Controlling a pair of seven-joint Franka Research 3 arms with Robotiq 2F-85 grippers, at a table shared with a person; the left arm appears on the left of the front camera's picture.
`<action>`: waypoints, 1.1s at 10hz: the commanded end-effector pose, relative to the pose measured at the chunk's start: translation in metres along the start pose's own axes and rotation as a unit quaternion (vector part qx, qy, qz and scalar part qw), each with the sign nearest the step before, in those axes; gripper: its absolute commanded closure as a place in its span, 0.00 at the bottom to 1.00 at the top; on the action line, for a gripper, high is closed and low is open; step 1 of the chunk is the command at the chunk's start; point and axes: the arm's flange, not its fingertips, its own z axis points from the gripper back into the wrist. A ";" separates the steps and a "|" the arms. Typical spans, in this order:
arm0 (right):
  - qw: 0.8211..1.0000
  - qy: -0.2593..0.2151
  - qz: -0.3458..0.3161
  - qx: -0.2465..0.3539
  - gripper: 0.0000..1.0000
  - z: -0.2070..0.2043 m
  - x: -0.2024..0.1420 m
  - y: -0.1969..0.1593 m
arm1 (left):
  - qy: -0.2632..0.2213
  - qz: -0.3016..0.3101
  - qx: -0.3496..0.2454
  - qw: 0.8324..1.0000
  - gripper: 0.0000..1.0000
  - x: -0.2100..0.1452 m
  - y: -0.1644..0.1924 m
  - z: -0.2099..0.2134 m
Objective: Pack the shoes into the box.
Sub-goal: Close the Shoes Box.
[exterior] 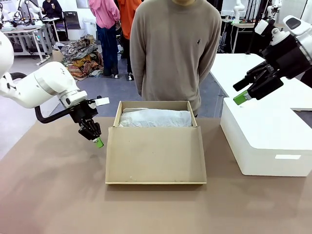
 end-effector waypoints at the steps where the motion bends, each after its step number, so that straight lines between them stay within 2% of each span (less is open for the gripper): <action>1: 1.000 -0.018 0.010 0.006 0.00 -0.002 0.001 -0.002 | -0.024 -0.010 0.010 1.000 1.00 -0.003 -0.001 -0.011; 4: 1.000 -0.018 0.010 0.006 0.00 -0.002 0.001 -0.002 | -0.040 -0.003 0.015 0.999 1.00 0.000 0.002 -0.025; 11: 1.000 -0.018 0.010 0.006 0.00 -0.002 0.001 -0.002 | -0.066 -0.014 -0.031 0.997 1.00 0.005 0.001 -0.051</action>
